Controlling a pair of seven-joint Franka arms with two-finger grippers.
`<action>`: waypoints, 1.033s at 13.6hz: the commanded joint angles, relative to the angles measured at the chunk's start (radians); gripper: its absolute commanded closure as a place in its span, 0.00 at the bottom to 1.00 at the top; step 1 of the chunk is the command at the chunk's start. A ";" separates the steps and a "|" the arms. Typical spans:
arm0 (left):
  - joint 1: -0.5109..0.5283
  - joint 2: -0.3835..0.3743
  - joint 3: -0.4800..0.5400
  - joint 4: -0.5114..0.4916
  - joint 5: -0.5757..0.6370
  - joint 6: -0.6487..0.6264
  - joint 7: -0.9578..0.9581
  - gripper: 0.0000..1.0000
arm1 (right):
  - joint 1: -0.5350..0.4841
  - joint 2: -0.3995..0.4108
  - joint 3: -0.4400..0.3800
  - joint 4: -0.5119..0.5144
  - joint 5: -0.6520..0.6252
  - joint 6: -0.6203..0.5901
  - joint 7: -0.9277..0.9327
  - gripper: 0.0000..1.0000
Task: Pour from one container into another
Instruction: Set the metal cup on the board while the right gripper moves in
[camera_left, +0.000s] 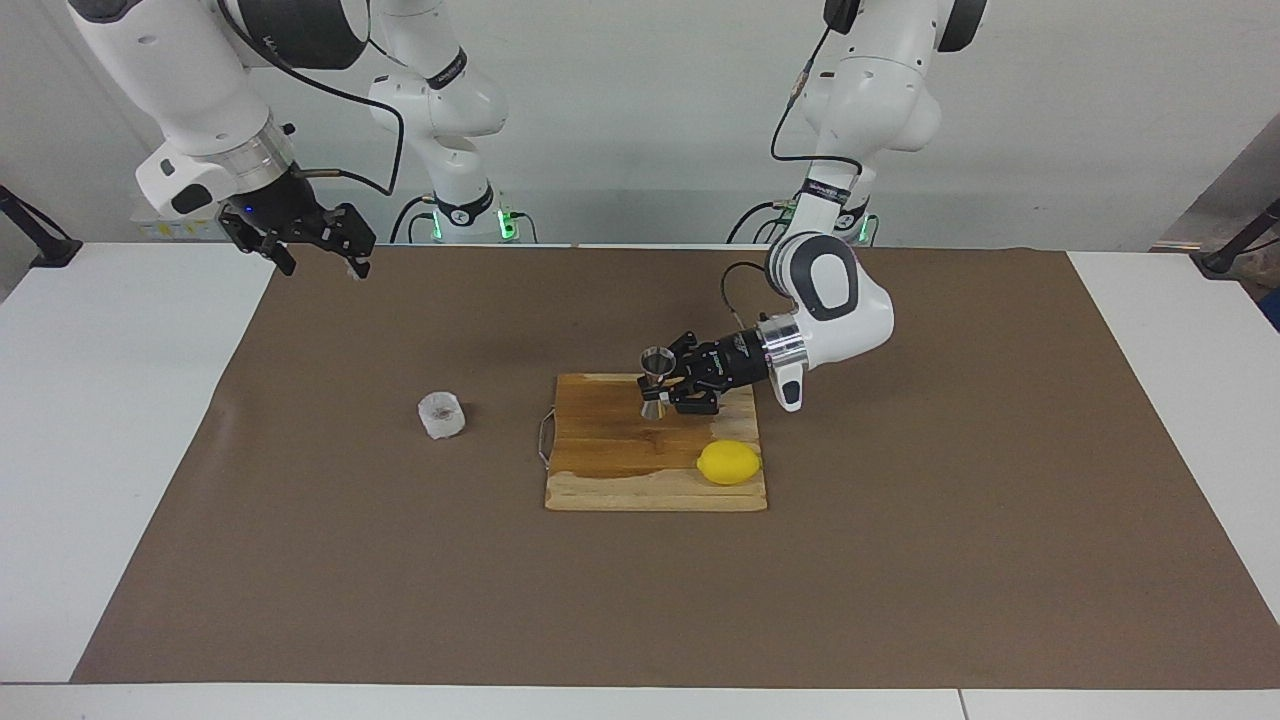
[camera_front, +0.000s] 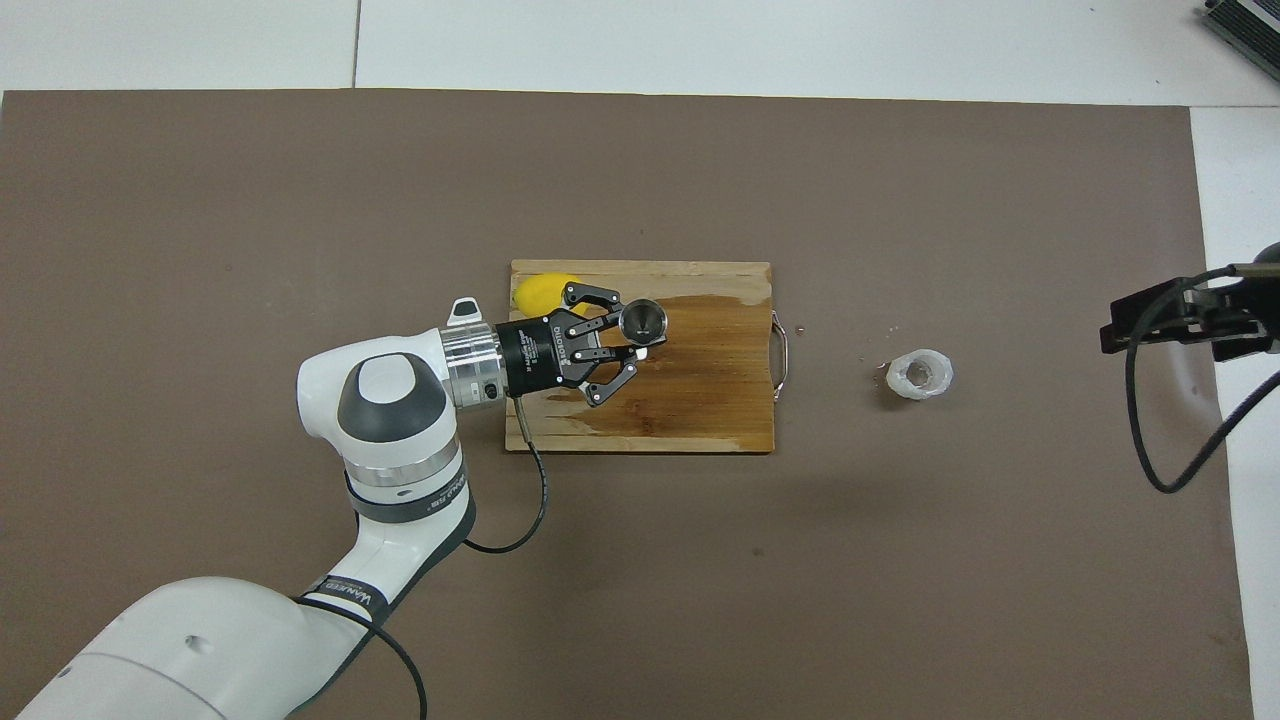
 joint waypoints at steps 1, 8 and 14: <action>-0.018 0.033 0.009 0.003 -0.079 0.003 0.090 1.00 | -0.009 -0.001 0.004 0.000 0.019 0.006 0.009 0.00; -0.059 0.047 0.006 -0.009 -0.178 0.087 0.093 1.00 | -0.034 -0.018 0.001 -0.003 0.019 -0.136 0.003 0.00; -0.067 0.051 0.008 -0.024 -0.191 0.091 0.096 0.01 | -0.060 -0.045 0.000 -0.047 0.017 -0.093 -0.113 0.00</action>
